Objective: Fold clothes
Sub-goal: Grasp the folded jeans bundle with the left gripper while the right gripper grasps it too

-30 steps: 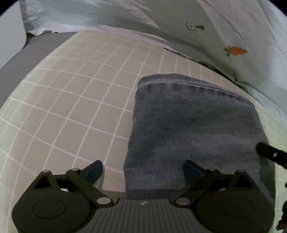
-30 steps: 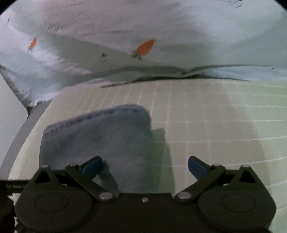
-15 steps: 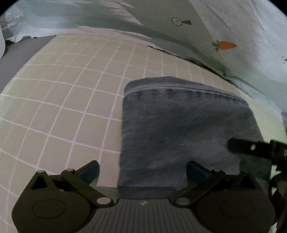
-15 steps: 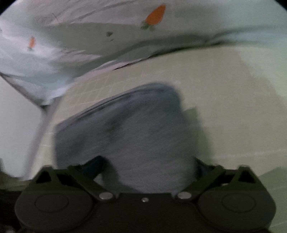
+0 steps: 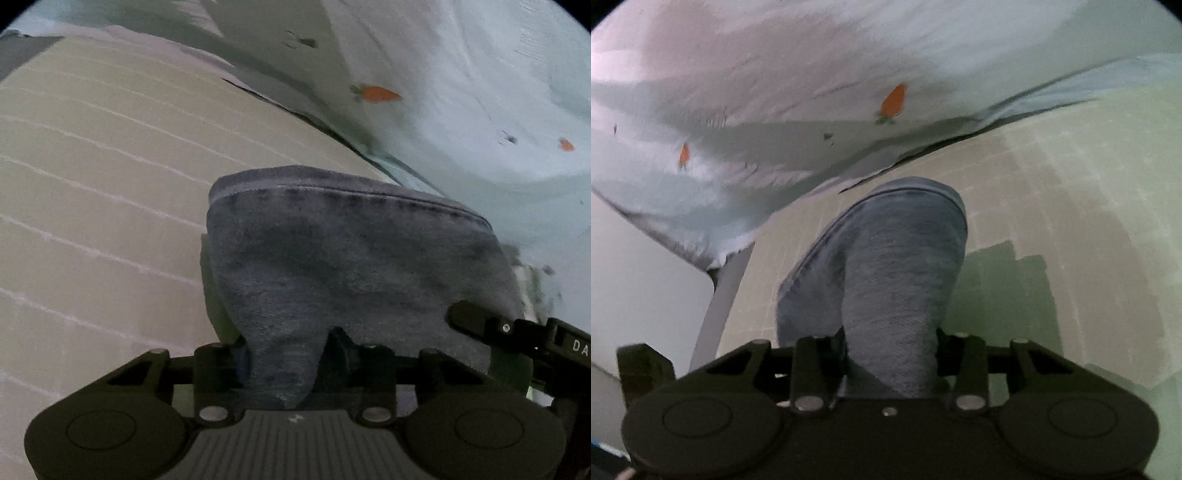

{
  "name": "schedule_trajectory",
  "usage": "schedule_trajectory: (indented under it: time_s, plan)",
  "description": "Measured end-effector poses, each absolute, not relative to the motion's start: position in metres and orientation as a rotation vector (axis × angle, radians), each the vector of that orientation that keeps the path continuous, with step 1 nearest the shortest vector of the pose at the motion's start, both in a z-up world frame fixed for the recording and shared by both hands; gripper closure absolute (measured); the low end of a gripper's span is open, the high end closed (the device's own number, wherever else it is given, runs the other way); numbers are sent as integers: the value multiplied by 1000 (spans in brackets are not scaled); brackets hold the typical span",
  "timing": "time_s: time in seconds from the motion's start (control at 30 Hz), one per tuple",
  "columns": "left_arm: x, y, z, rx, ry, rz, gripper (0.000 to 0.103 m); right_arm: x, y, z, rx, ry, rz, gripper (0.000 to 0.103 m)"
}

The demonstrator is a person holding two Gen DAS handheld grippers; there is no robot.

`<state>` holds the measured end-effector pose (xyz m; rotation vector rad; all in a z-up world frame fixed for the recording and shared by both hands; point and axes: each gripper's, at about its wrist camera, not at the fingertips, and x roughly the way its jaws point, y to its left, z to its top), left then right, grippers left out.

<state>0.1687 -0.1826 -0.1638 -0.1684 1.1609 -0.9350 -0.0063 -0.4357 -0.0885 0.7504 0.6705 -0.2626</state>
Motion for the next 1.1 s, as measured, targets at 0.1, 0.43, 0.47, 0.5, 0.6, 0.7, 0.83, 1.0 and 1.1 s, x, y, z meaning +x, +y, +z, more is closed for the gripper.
schedule_trajectory:
  time_s: [0.1, 0.43, 0.47, 0.5, 0.6, 0.7, 0.83, 1.0, 1.1]
  plan:
    - [146, -194, -157, -153, 1161, -1000, 61, -37, -431, -76, 758, 649, -321, 63]
    - [36, -266, -108, -72, 1067, -1172, 61, -168, -454, -36, 744, 490, -421, 63]
    - [21, -276, -102, -66, 1051, -1177, 61, -184, -463, -33, 741, 472, -414, 63]
    - [4, -286, -97, -64, 1035, -1180, 61, -200, -473, -31, 736, 456, -406, 63]
    - [-45, -320, -84, -91, 1008, -1169, 61, -253, -514, -26, 727, 408, -365, 63]
    - [-100, -355, -74, -184, 1008, -1136, 61, -303, -563, -21, 705, 383, -307, 64]
    - [-162, -410, -58, -315, 1023, -1149, 61, -371, -633, -2, 670, 358, -257, 64]
    - [-221, -502, -28, -269, 993, -1207, 61, -434, -712, 29, 649, 334, -227, 64]
    - [-244, -546, -13, -230, 971, -1263, 61, -465, -755, 44, 639, 312, -209, 64]
